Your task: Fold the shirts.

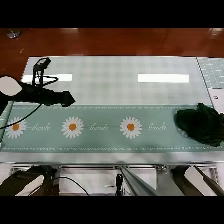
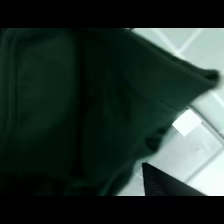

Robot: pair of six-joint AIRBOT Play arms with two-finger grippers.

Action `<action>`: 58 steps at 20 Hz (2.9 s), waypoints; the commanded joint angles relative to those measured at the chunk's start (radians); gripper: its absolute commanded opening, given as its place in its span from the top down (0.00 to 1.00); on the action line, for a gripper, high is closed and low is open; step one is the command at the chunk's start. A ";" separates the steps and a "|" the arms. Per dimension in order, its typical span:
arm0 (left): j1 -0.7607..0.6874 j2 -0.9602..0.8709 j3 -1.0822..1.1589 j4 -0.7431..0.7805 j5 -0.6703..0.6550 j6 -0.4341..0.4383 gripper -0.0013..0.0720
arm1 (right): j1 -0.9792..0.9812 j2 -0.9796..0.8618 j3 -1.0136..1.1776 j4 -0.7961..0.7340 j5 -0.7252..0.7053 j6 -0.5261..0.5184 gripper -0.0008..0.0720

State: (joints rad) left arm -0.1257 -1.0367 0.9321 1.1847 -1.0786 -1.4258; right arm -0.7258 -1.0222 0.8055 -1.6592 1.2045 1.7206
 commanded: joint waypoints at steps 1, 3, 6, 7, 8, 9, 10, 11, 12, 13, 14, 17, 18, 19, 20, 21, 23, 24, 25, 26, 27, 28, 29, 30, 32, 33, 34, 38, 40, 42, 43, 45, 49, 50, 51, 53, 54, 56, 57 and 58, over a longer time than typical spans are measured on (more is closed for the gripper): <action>0.001 0.002 -0.006 -0.007 0.023 0.000 0.02 | -0.016 -0.116 -0.005 0.150 -0.090 -0.108 0.14; 0.001 0.002 -0.007 -0.007 0.038 0.000 0.02 | -0.016 -0.156 -0.005 0.197 -0.144 -0.135 0.14; 0.001 0.002 -0.007 -0.006 0.074 0.000 0.02 | -0.012 -0.193 -0.005 0.257 -0.198 -0.192 0.43; 0.003 0.002 -0.007 -0.003 0.088 0.000 0.02 | 0.003 -0.192 -0.005 0.290 -0.199 -0.255 0.69; 0.011 0.002 -0.006 0.010 0.100 0.001 0.02 | 0.027 -0.188 0.000 0.323 -0.190 -0.312 0.95; 0.026 0.002 -0.002 0.045 0.099 0.001 0.02 | 0.058 -0.180 0.018 0.362 -0.182 -0.344 0.96; 0.053 0.004 0.003 0.081 0.088 0.001 0.02 | 0.095 -0.166 0.055 0.405 -0.178 -0.360 0.96; 0.087 0.010 0.008 0.091 0.071 0.001 0.02 | 0.137 -0.142 0.106 0.435 -0.185 -0.360 0.96; 0.128 0.024 0.008 0.080 0.066 0.003 0.02 | 0.177 -0.116 0.167 0.463 -0.196 -0.360 0.96; 0.159 0.045 0.007 0.045 0.064 0.040 0.02 | 0.216 -0.089 0.237 0.490 -0.212 -0.360 0.96; 0.180 0.074 0.004 -0.010 0.060 0.088 0.02 | 0.261 -0.061 0.318 0.517 -0.225 -0.360 0.96; 0.193 0.189 -0.047 -0.137 0.050 0.121 0.02 | 0.391 -0.005 0.557 0.534 -0.233 -0.350 0.96; 0.193 0.227 -0.080 -0.148 0.058 0.123 0.02 | 0.438 0.004 0.642 0.535 -0.227 -0.343 0.96; 0.192 0.255 -0.122 -0.145 0.082 0.124 0.02 | 0.481 0.008 0.718 0.535 -0.216 -0.336 0.96; 0.195 0.276 -0.174 -0.146 0.110 0.120 0.02 | 0.530 0.008 0.800 0.536 -0.195 -0.329 0.96; 0.195 0.288 -0.217 -0.147 0.120 0.103 0.02 | 0.580 0.008 0.867 0.534 -0.181 -0.328 0.96; 0.193 0.296 -0.291 -0.182 0.118 0.087 0.02 | 0.683 0.008 0.990 0.530 -0.161 -0.328 0.96; 0.193 0.296 -0.321 -0.196 0.118 0.087 0.02 | 0.726 0.008 1.035 0.520 -0.151 -0.328 0.96; 0.193 0.296 -0.340 -0.195 0.122 0.088 0.02 | 0.766 0.008 1.066 0.520 -0.140 -0.328 0.96; 0.194 0.296 -0.357 -0.195 0.138 0.096 0.02 | 0.802 0.008 1.085 0.520 -0.122 -0.331 0.96; 0.194 0.296 -0.368 -0.195 0.153 0.104 0.02 | 0.836 0.008 1.087 0.525 -0.096 -0.339 0.96; 0.194 0.296 -0.373 -0.195 0.164 0.105 0.02 | 0.866 0.003 1.087 0.520 -0.060 -0.356 0.96; 0.194 0.296 -0.372 -0.195 0.164 0.105 0.02 | 0.897 -0.003 1.085 0.520 -0.021 -0.362 0.96; 0.194 0.296 -0.372 -0.195 0.163 0.105 0.02 | 0.925 -0.013 1.085 0.520 0.018 -0.362 0.96; 0.194 0.296 -0.372 -0.195 0.163 0.105 0.02 | 0.980 -0.036 1.064 0.520 0.073 -0.361 0.96; 0.194 0.296 -0.372 -0.195 0.163 0.105 0.02 | 1.014 -0.047 1.034 0.521 0.091 -0.361 0.96; 0.194 0.296 -0.373 -0.195 0.163 0.105 0.02 | 1.048 -0.056 0.990 0.521 0.097 -0.360 0.96; 0.193 0.295 -0.373 -0.195 0.152 0.106 0.02 | 1.194 -0.095 0.705 0.513 0.053 -0.325 0.96; 0.193 0.294 -0.373 -0.196 0.151 0.105 0.03 | 1.267 -0.138 0.554 0.525 -0.045 -0.282 0.96; 0.193 0.294 -0.373 -0.199 0.151 0.105 0.03 | 1.342 -0.218 0.452 0.579 -0.143 -0.188 0.96; 0.192 0.294 -0.373 -0.199 0.151 0.105 0.02 | 1.384 -0.262 0.433 0.605 -0.171 -0.148 0.96; 0.192 0.294 -0.373 -0.199 0.150 0.105 0.03 | 1.481 -0.355 0.430 0.625 -0.227 -0.147 0.96; 0.192 0.294 -0.373 -0.199 0.143 0.105 0.02 | 1.524 -0.437 0.430 0.634 -0.242 -0.121 0.14; 0.192 0.294 -0.372 -0.199 0.138 0.105 0.02 | 1.495 -0.427 0.440 0.628 -0.206 -0.136 0.13; 0.192 0.294 -0.372 -0.198 0.127 0.105 0.02 | 1.448 -0.407 0.454 0.626 -0.167 -0.150 0.13; 0.196 0.294 -0.372 -0.198 0.089 0.105 0.03 | 1.300 -0.328 0.477 0.610 -0.091 -0.177 0.13; 0.197 0.294 -0.372 -0.195 0.055 0.105 0.02 | 1.200 -0.270 0.477 0.580 -0.060 -0.177 0.13; 0.203 0.294 -0.372 -0.170 -0.020 0.103 0.03 | 0.989 -0.163 0.472 0.460 0.026 -0.177 0.13; 0.208 0.293 -0.373 -0.130 -0.061 0.076 0.03 | 0.887 -0.116 0.454 0.397 0.060 -0.177 0.13; 0.208 0.293 -0.373 -0.088 -0.101 0.044 0.03 | 0.779 -0.064 0.412 0.346 0.077 -0.176 0.14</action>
State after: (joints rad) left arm 0.0765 -0.7429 0.5598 1.0199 -1.0641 -1.3350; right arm 0.3019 -1.2068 1.2560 -1.1679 1.1786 1.5490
